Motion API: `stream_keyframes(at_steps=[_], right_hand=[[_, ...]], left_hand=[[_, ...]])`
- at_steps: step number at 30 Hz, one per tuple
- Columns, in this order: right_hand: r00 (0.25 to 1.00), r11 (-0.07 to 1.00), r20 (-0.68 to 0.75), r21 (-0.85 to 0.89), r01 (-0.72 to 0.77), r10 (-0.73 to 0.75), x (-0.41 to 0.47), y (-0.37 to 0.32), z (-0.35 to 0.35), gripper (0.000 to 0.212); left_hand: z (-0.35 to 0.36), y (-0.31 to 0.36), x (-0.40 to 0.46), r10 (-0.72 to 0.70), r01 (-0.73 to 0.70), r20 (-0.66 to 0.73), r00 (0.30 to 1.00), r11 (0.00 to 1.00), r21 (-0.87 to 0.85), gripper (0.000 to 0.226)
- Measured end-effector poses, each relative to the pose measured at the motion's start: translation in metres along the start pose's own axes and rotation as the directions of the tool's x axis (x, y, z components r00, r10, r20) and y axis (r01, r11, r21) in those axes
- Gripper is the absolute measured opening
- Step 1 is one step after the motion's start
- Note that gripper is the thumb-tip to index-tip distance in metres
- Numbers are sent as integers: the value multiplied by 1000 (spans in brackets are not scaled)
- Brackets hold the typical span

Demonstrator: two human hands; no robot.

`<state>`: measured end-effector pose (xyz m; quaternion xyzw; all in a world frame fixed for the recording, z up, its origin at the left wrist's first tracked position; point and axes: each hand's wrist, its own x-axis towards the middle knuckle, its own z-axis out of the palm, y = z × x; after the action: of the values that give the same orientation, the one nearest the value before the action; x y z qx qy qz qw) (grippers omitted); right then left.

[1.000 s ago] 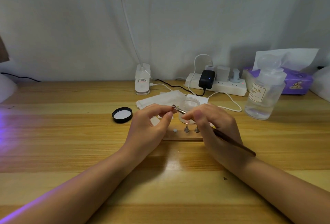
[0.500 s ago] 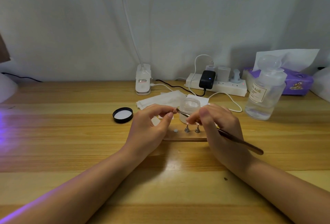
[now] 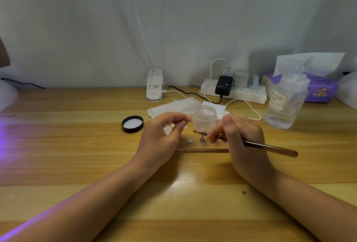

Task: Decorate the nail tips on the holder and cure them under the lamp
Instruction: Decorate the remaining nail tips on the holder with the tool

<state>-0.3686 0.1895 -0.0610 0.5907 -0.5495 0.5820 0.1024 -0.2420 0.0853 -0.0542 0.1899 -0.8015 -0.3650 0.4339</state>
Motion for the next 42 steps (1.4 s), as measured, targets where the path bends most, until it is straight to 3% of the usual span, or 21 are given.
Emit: stream_keyframes(at_steps=[5,10,14,22,27,32,39,42], right_hand=[[999,999,12,-21,30,-29,3,0,1,32],[999,998,51,-53,18,-15,2,0,3,46],[999,999,-19,20,-29,29,0,0,0,39],[998,997,28,-64,50,-48,3,0,4,49],[998,999,-34,9,-43,44,1,2,0,42],[997,994,35,-89,70,-67,2,0,4,41],[993,991,-13,61,-117,118,1,2,-1,43],[1000,1000,0,2,-25,25,3,-1,0,35]], left_hand=[[1,0,0,2,-2,10,1000,1000,-2,27],[1,-1,0,5,-5,9,1000,1000,14,25],[0,1,0,3,-3,10,1000,1000,-3,26],[0,4,-1,-23,23,-4,1000,1000,3,31],[-1,5,-1,-31,31,-3,1000,1000,-3,31],[0,4,-1,-32,31,-10,999,1000,-1,24],[-1,4,-2,-25,25,-1,1000,1000,-5,30],[-1,4,-1,-24,24,12,1000,1000,4,29]])
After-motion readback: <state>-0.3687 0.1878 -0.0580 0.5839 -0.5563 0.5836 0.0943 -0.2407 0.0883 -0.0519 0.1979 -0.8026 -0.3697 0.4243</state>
